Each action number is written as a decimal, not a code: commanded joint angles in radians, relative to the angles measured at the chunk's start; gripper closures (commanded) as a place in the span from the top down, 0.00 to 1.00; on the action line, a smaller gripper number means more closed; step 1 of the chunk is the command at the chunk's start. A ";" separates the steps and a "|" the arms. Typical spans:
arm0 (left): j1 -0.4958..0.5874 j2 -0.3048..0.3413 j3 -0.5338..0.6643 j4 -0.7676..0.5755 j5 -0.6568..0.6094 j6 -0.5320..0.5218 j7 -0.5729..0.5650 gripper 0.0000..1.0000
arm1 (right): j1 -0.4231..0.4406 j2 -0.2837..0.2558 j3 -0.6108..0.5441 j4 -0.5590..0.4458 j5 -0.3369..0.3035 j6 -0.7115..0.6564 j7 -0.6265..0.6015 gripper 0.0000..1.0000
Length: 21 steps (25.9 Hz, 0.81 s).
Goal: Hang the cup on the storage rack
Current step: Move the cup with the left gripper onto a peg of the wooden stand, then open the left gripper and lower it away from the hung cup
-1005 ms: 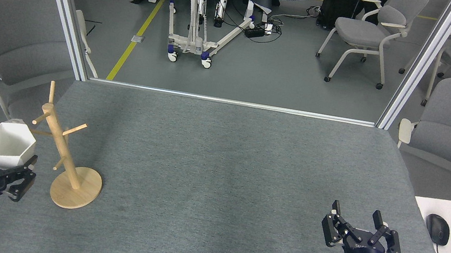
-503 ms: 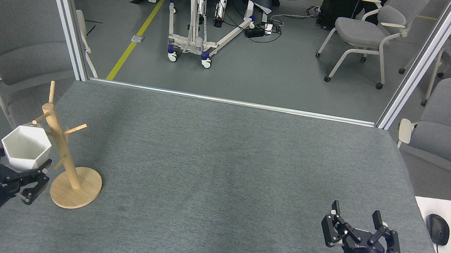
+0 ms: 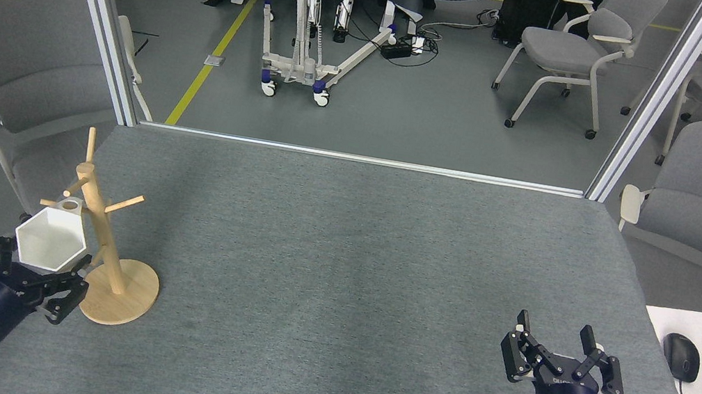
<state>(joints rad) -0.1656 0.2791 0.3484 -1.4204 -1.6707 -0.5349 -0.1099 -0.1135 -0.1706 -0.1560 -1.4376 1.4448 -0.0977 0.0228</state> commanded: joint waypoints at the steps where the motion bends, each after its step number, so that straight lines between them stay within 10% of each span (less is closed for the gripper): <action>1: 0.000 -0.012 0.000 0.006 0.000 0.004 0.001 0.97 | -0.003 0.000 0.000 0.002 0.000 0.001 -0.001 0.99; 21: 0.008 -0.074 0.000 0.227 0.005 0.042 0.070 0.97 | -0.005 0.000 0.000 0.003 -0.007 0.006 -0.001 0.99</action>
<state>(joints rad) -0.1665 0.2262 0.3481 -1.2122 -1.6660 -0.4929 -0.0540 -0.1191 -0.1693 -0.1565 -1.4343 1.4385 -0.0920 0.0177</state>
